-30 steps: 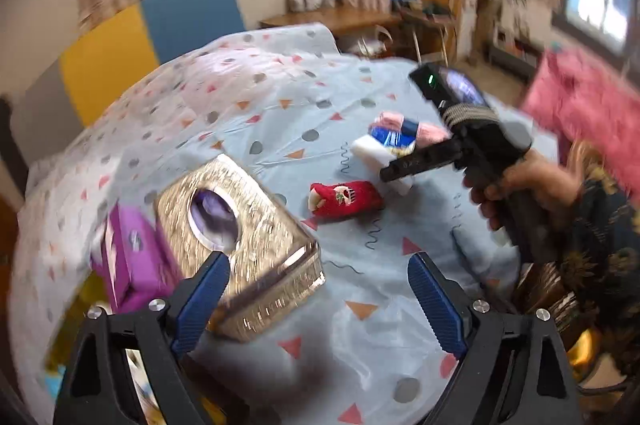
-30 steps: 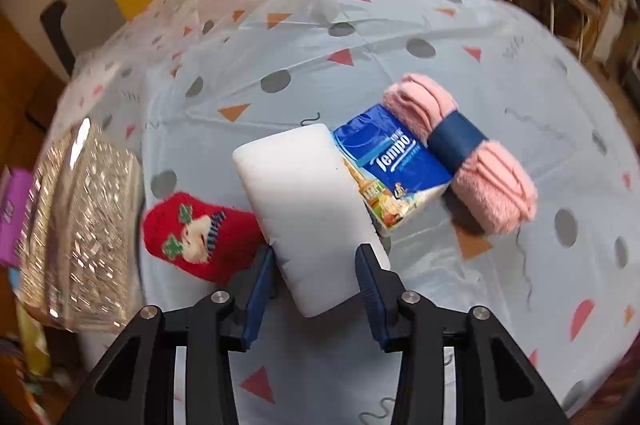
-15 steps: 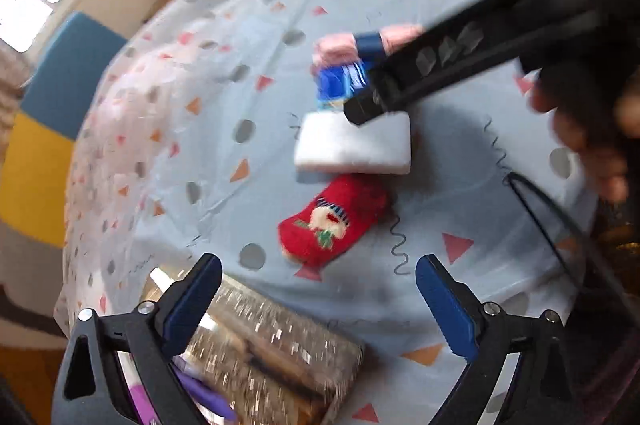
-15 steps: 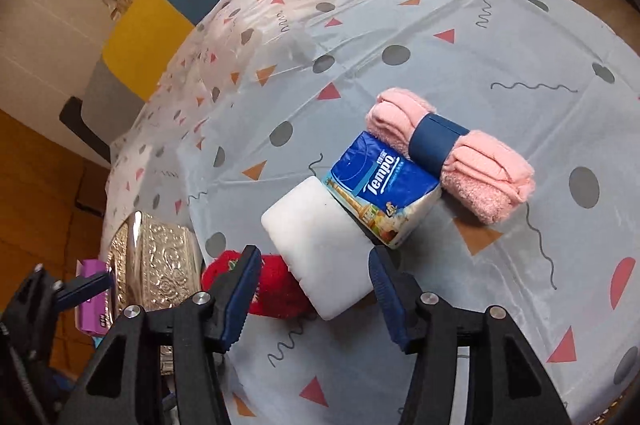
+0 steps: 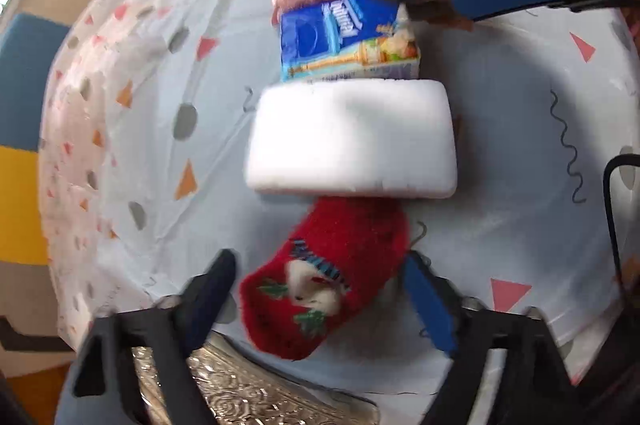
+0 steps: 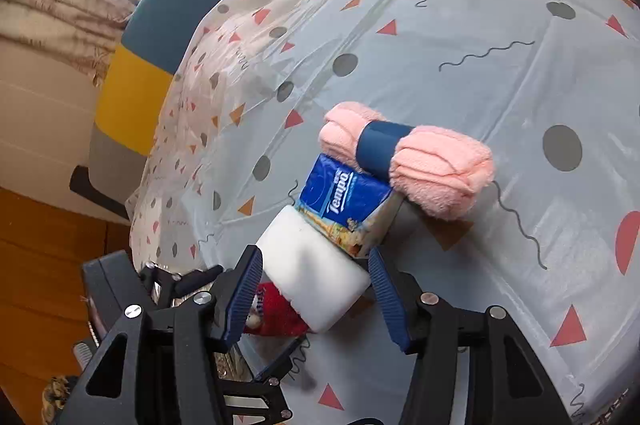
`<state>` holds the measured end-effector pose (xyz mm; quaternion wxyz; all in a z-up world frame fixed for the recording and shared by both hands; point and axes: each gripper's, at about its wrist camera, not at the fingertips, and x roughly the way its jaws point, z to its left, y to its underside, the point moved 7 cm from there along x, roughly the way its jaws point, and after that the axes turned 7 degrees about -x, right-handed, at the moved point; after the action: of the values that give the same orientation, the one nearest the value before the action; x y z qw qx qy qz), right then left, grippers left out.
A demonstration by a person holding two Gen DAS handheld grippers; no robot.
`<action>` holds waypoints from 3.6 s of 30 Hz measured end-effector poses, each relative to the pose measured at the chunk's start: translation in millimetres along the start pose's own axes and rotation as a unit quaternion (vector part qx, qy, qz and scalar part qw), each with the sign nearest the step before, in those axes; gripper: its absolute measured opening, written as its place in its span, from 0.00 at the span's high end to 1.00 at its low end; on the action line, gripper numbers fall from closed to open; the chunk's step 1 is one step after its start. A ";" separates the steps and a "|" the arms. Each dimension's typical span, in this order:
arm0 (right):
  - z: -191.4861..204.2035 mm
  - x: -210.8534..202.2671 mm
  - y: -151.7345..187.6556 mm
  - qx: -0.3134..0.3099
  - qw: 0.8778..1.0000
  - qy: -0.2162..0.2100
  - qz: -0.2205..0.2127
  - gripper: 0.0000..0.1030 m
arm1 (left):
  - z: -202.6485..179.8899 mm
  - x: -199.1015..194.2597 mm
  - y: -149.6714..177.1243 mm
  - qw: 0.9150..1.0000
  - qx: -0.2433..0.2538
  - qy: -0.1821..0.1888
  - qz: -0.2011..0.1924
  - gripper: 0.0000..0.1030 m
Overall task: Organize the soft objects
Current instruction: 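Reach the left tool to the red Christmas sock and grasp it, then carry the red sock with the left tool into the gold tray, then open the left tool to release the sock while the right tool stays at the sponge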
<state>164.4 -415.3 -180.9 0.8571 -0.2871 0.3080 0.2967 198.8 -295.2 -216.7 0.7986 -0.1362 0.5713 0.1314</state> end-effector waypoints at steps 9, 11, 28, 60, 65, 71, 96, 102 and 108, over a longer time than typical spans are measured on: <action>-3.0 -4.4 -3.4 0.000 1.000 0.004 -0.016 0.45 | -7.6 -17.5 6.8 0.998 -0.036 0.054 -0.002 0.83; -1.8 -3.6 -3.5 -0.007 1.000 0.006 -0.014 0.45 | -9.1 -29.4 13.1 0.996 -0.045 0.076 -0.011 0.83; 74.4 57.5 46.7 -0.302 0.946 0.100 0.061 0.35 | 50.5 -109.7 63.8 0.948 -0.234 0.181 -0.116 0.83; 72.1 93.8 51.6 -0.412 0.883 0.216 0.065 0.24 | 258.3 -177.0 306.0 0.744 -0.615 0.085 -0.249 0.83; 72.9 90.4 53.1 -0.410 0.886 0.207 0.065 0.24 | 246.6 -159.2 364.9 0.720 -0.649 0.071 -0.236 0.83; 75.9 88.3 59.2 -0.422 0.881 0.206 0.066 0.28 | 213.1 -128.6 436.8 0.689 -0.692 0.061 -0.209 0.83; 99.8 72.1 51.7 -0.362 0.926 0.080 0.074 0.26 | 120.5 -102.2 507.5 0.652 -0.734 -0.005 -0.190 0.37; 102.0 93.5 67.6 -0.467 0.864 0.161 0.096 0.25 | 118.7 -111.9 488.8 0.669 -0.717 -0.002 -0.199 0.35; 89.9 101.0 55.4 -0.445 0.873 0.174 0.096 0.25 | 109.3 -115.4 468.4 0.694 -0.692 -0.016 -0.195 0.35</action>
<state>222.6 -284.5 -210.5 0.5384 -0.6543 0.3139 0.4284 87.4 173.5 -105.0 0.4952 -0.7570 0.2661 0.3331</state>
